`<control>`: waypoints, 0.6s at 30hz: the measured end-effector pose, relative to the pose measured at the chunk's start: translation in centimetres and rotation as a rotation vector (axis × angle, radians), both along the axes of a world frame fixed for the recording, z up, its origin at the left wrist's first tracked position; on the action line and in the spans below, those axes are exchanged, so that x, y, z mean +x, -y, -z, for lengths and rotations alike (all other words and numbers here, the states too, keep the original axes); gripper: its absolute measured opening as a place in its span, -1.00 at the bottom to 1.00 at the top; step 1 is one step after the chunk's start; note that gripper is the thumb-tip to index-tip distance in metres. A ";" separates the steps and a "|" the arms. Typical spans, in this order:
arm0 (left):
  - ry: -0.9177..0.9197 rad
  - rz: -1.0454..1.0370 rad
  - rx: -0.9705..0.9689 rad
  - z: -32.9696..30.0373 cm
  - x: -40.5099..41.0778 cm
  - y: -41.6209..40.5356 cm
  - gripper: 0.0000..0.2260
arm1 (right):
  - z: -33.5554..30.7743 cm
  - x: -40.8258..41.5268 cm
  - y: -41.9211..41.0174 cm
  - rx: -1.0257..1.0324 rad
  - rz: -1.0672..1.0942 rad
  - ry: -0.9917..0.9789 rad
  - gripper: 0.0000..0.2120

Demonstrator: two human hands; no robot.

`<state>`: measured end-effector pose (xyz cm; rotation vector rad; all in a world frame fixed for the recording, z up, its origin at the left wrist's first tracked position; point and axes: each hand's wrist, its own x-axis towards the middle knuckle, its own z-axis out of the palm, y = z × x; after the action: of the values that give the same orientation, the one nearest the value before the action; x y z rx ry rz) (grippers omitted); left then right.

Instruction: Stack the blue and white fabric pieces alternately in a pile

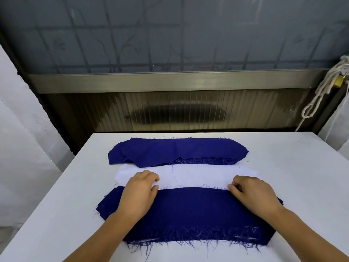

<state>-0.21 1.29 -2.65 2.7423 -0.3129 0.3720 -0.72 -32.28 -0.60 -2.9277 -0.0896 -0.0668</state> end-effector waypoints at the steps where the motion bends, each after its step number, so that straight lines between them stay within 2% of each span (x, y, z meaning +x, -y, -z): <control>1: -0.003 0.006 0.027 -0.2 0.5 0.1 -0.83 | -0.3 0.5 -0.2 0.010 -0.004 -0.016 -0.79; 5: -0.092 0.088 0.025 -1.5 2.8 1.5 -0.78 | -1.1 2.6 -1.9 0.176 -0.091 -0.015 -0.94; 9: -0.231 0.208 -0.170 -1.5 3.9 3.0 -0.80 | -0.3 3.8 -3.1 0.379 -0.155 -0.101 -0.91; 11: -0.275 0.292 -0.229 -0.8 3.9 3.2 -0.75 | 0.4 3.9 -3.1 0.396 -0.165 -0.136 -0.92; 14: -0.303 0.389 -0.159 -0.1 4.0 3.1 -0.67 | 0.7 4.2 -3.2 0.353 -0.180 -0.127 -0.91; 18: -0.294 0.403 -0.107 0.1 4.3 3.3 -0.69 | 0.7 4.7 -3.5 0.328 -0.175 -0.119 -0.89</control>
<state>4.09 -1.99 -2.79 2.4998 -0.7229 -0.1163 3.94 -28.83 -1.29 -2.5781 -0.2866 0.1101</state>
